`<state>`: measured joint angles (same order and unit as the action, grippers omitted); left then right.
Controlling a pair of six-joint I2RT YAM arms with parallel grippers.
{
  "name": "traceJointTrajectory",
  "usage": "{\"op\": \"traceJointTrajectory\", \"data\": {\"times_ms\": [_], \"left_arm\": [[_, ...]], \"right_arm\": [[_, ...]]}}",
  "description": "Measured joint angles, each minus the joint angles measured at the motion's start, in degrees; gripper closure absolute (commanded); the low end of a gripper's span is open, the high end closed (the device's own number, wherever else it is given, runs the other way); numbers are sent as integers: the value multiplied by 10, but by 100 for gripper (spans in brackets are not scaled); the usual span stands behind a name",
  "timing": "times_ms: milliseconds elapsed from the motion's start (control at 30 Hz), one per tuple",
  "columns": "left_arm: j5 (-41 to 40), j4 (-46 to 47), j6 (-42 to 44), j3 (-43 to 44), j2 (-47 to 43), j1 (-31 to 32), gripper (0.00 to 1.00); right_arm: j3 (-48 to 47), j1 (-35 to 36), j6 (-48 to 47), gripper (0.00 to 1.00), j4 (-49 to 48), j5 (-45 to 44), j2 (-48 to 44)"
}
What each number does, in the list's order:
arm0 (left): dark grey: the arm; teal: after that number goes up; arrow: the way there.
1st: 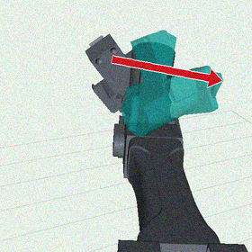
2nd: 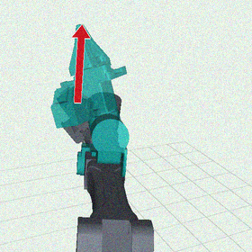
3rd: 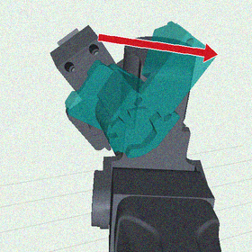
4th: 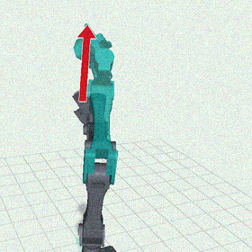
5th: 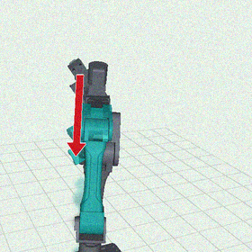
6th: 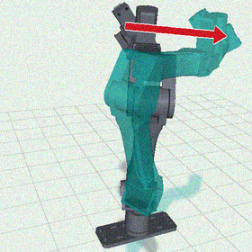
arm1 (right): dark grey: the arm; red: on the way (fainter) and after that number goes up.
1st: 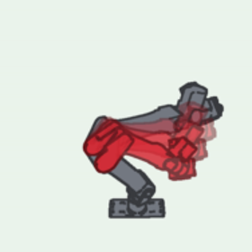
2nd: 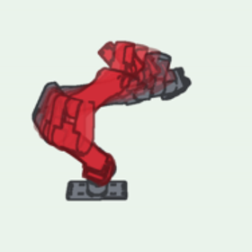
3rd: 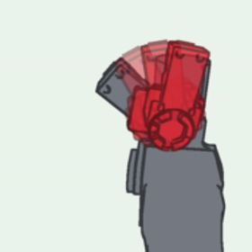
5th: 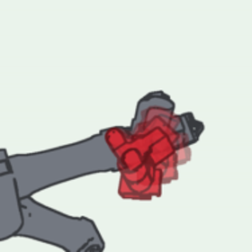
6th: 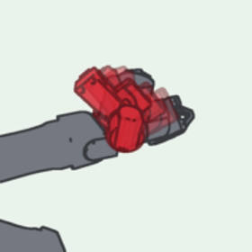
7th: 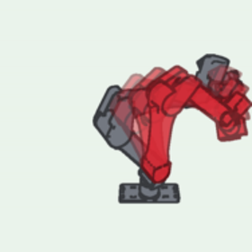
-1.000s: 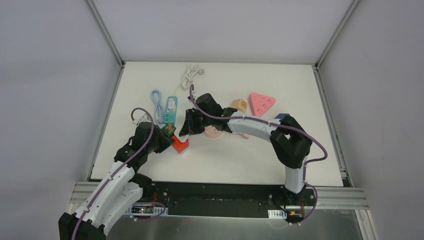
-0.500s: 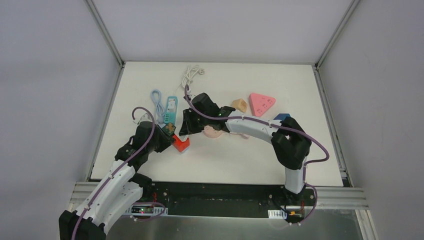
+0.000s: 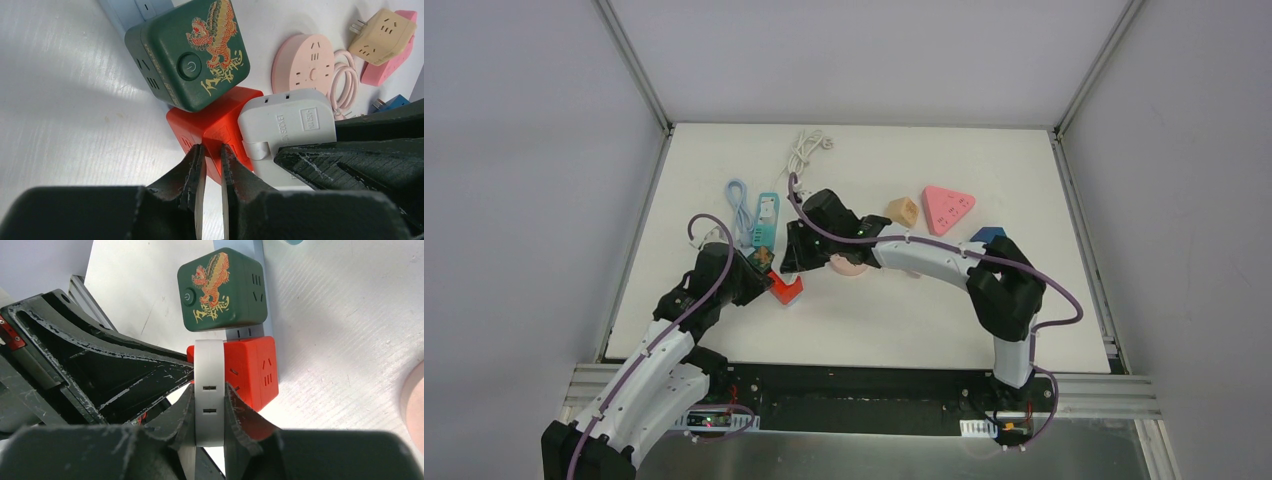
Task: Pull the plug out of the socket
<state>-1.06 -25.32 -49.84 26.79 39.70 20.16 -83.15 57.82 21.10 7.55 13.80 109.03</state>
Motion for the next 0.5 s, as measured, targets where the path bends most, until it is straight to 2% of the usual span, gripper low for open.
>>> {"op": "traceJointTrajectory", "data": {"times_ms": [300, 500], "left_arm": [[-1, 3, 3, 1, 1, 0, 90], [0, 2, 9, 6, 7, 0, 90]], "right_arm": [[9, -26, 52, 100, -30, 67, 0], [9, -26, 71, 100, -67, 70, -15]]}}
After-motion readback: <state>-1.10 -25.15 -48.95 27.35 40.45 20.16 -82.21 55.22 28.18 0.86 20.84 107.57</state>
